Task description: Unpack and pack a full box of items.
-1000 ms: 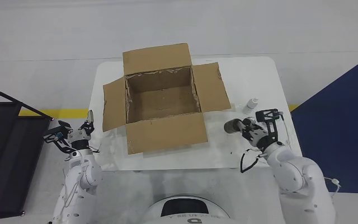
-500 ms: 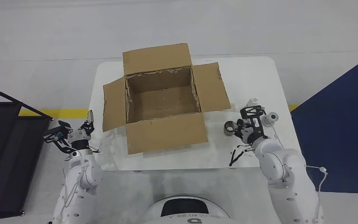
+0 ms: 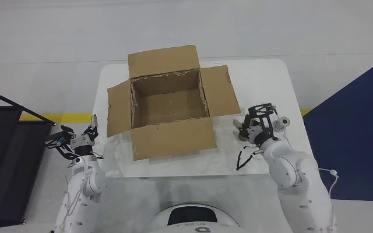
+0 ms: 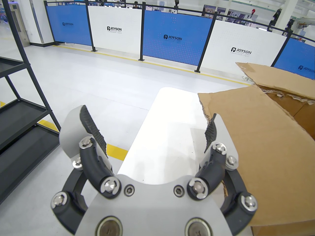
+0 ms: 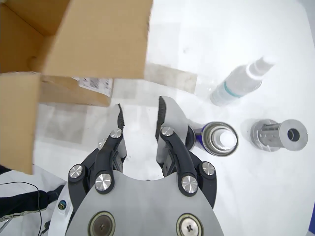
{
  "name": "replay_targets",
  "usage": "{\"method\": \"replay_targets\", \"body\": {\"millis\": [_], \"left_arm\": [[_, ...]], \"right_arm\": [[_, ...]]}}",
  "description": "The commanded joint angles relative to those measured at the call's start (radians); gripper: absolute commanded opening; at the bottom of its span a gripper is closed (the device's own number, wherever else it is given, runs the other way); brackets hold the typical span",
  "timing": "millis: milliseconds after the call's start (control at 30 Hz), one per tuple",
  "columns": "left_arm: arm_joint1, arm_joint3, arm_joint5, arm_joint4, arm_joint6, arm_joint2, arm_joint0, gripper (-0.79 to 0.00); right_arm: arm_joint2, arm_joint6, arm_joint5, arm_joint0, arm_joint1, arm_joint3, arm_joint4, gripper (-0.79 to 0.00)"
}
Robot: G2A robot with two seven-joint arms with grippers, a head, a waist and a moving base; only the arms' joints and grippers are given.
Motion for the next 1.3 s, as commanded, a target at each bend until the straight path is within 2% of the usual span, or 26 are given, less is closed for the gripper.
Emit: {"method": "replay_targets", "body": {"millis": [0,100,133,167,200,267,367,400,500,600,633,733,833,900,933,967,1000,1167,1267], "left_arm": [[0.000,0.000,0.000,0.000,0.000,0.000,0.000,0.000],[0.000,0.000,0.000,0.000,0.000,0.000,0.000,0.000],[0.000,0.000,0.000,0.000,0.000,0.000,0.000,0.000],[0.000,0.000,0.000,0.000,0.000,0.000,0.000,0.000],[0.000,0.000,0.000,0.000,0.000,0.000,0.000,0.000],[0.000,0.000,0.000,0.000,0.000,0.000,0.000,0.000],[0.000,0.000,0.000,0.000,0.000,0.000,0.000,0.000],[0.000,0.000,0.000,0.000,0.000,0.000,0.000,0.000],[0.000,0.000,0.000,0.000,0.000,0.000,0.000,0.000],[0.000,0.000,0.000,0.000,0.000,0.000,0.000,0.000],[0.000,0.000,0.000,0.000,0.000,0.000,0.000,0.000],[0.000,0.000,0.000,0.000,0.000,0.000,0.000,0.000],[0.000,0.000,0.000,0.000,0.000,0.000,0.000,0.000],[0.000,0.000,0.000,0.000,0.000,0.000,0.000,0.000],[0.000,0.000,0.000,0.000,0.000,0.000,0.000,0.000],[0.000,0.000,0.000,0.000,0.000,0.000,0.000,0.000],[0.000,0.000,0.000,0.000,0.000,0.000,0.000,0.000],[0.000,0.000,0.000,0.000,0.000,0.000,0.000,0.000],[0.000,0.000,0.000,0.000,0.000,0.000,0.000,0.000]], "right_arm": [[0.001,-0.032,-0.064,-0.009,0.001,-0.013,0.072,-0.409],[-0.001,-0.066,-0.179,0.016,0.003,0.006,0.214,-0.403],[0.001,-0.077,-0.221,0.030,0.004,0.021,0.270,-0.329],[-0.002,-0.077,-0.264,0.046,0.006,0.035,0.310,-0.157],[-0.008,-0.065,-0.294,0.064,0.008,0.050,0.336,-0.089],[-0.024,-0.014,-0.298,0.104,0.010,0.084,0.379,-0.102],[-0.051,0.109,-0.239,0.169,0.014,0.137,0.418,-0.111],[-0.062,0.150,-0.220,0.192,0.015,0.151,0.432,-0.151],[-0.101,0.256,-0.196,0.254,0.017,0.191,0.483,-0.135],[-0.146,0.314,-0.246,0.307,0.018,0.218,0.586,-0.172],[-0.159,0.328,-0.259,0.321,0.018,0.227,0.612,-0.209],[-0.186,0.356,-0.266,0.358,0.020,0.245,0.653,-0.219],[-0.214,0.371,-0.259,0.380,0.022,0.253,0.682,-0.231],[-0.226,0.369,-0.255,0.394,0.022,0.254,0.697,-0.185],[-0.224,0.354,-0.245,0.399,0.023,0.250,0.686,-0.142],[-0.220,0.335,-0.231,0.400,0.025,0.245,0.671,-0.018],[-0.215,0.312,-0.217,0.398,0.026,0.234,0.654,0.000],[-0.221,0.209,-0.236,0.387,0.028,0.153,0.620,0.000],[-0.245,0.101,-0.277,0.410,0.024,0.138,0.606,0.000]]}}
